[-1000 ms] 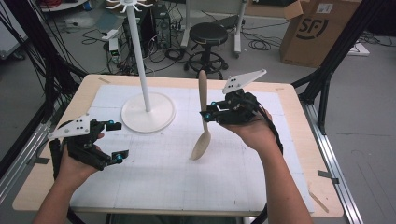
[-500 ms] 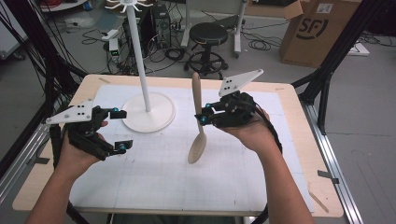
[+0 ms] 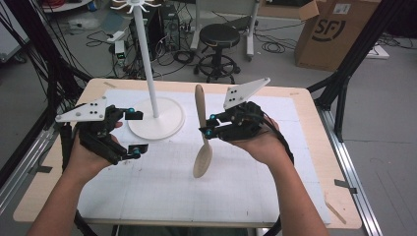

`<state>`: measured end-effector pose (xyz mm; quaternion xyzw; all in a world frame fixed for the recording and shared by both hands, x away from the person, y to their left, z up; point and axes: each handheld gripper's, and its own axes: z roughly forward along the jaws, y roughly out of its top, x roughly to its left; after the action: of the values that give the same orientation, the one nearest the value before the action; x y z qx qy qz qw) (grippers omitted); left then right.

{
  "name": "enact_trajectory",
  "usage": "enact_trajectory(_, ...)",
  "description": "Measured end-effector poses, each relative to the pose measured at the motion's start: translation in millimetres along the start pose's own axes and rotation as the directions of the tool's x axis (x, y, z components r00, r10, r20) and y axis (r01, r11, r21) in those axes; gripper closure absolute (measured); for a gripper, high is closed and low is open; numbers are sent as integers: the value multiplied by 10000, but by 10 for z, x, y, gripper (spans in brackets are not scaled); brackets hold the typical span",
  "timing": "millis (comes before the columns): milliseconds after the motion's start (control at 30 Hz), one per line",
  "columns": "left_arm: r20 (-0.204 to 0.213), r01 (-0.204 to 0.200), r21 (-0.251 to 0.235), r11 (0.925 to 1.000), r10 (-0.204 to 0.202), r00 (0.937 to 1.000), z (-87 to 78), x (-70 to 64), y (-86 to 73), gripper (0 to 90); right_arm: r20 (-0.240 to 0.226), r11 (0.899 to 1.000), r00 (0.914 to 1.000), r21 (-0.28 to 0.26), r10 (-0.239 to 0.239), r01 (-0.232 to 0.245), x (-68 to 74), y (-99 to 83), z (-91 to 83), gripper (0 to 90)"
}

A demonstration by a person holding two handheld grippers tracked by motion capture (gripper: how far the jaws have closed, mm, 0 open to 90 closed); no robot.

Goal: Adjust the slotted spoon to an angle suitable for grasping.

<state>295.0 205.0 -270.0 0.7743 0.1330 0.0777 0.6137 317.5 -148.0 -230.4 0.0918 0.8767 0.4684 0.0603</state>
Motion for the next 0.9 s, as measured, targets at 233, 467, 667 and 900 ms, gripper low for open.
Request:
enact_trajectory(233, 192, 42, -80, 10000, -40, 9998, 25, 2, 82, 21, -88, 10000, 9999, 20, -50, 50, 23, 23, 39, 752)
enact_trajectory(467, 332, 58, -290, 9996, -49, 9994, 72, -2, 179, 21, -186, 9998, 9996, -92, -194, 192, 37, 55, 71, 752)
enact_trajectory(667, 417, -78, -248, 9997, 88, 9991, 153, 17, 290, 21, -274, 9997, 9993, -53, -239, 238, 43, 60, 115, 752)
enact_trajectory(900, 660, -57, -550, 9985, 94, 9978, 242, 9, 414, 21, -469, 9994, 9984, -170, -315, 307, 74, 97, 156, 752)
